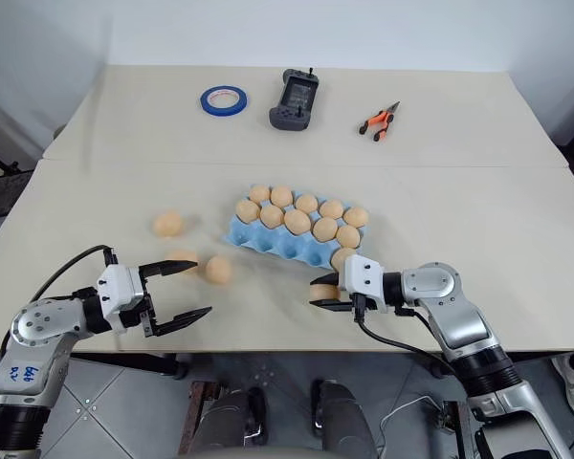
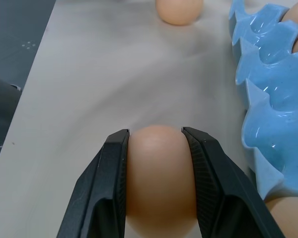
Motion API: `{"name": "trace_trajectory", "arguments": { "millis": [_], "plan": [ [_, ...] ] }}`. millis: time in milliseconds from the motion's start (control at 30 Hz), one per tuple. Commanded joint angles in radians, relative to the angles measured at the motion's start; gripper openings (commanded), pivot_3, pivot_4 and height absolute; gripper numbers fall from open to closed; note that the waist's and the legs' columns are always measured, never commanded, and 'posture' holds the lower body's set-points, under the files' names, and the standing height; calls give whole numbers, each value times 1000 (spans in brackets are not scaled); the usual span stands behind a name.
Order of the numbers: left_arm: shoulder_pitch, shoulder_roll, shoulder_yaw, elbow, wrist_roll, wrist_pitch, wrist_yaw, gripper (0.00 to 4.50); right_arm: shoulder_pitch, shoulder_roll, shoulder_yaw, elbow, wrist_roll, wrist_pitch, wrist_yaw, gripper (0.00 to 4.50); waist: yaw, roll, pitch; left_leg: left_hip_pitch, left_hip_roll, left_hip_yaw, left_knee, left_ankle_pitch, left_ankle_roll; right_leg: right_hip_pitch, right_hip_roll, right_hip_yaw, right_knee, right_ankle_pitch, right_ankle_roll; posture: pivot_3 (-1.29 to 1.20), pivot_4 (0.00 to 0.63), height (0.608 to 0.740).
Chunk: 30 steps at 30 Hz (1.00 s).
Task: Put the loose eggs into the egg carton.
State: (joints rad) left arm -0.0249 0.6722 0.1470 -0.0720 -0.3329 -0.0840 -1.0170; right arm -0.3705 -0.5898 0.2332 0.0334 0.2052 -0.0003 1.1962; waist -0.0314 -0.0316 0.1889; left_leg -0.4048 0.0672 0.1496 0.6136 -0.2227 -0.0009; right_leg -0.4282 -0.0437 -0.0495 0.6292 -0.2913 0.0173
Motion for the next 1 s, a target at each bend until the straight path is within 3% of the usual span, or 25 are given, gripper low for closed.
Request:
{"name": "trace_trajectory", "arguments": {
  "millis": [33, 400, 533, 700, 1000],
  "plan": [
    [9, 1, 29, -32, -21, -4, 18, 4500, -41, 40, -61, -56, 124, 61, 1, 1305, -1, 0, 0, 0, 0, 0, 0, 0, 0, 0, 0, 0, 0, 0, 0, 0, 150, 740],
    [22, -4, 33, -46, -22, 19, 63, 4500, -214, 99, -74, 174, 1, 28, -142, 1305, -1, 0, 0, 0, 0, 0, -1, -1, -1, -1, -1, 0, 1, 0, -1, 0, 150, 740],
    [26, -2, 42, -50, -21, 20, 79, 4500, -212, 107, -84, 157, 8, 26, -134, 2695, -5, 0, 0, -1, 0, 0, -1, -1, -1, -1, -1, 0, 1, 0, -1, 0, 150, 740],
    [46, 3, 78, -56, -44, 35, 92, 4500, -139, 39, -200, 36, 137, 45, -70, 4482, -6, 0, 0, -1, 0, 0, -1, -1, -1, -1, -1, 0, 2, 0, 0, 0, 150, 740],
    [83, 43, 203, -10, -86, 73, 85, 4500, 188, -170, -378, -51, 238, -42, 101, 4482, 2, 0, 0, 0, -1, 0, -1, -2, 0, 0, -1, -1, -1, 0, 0, 0, 150, 740]
  ]
}}
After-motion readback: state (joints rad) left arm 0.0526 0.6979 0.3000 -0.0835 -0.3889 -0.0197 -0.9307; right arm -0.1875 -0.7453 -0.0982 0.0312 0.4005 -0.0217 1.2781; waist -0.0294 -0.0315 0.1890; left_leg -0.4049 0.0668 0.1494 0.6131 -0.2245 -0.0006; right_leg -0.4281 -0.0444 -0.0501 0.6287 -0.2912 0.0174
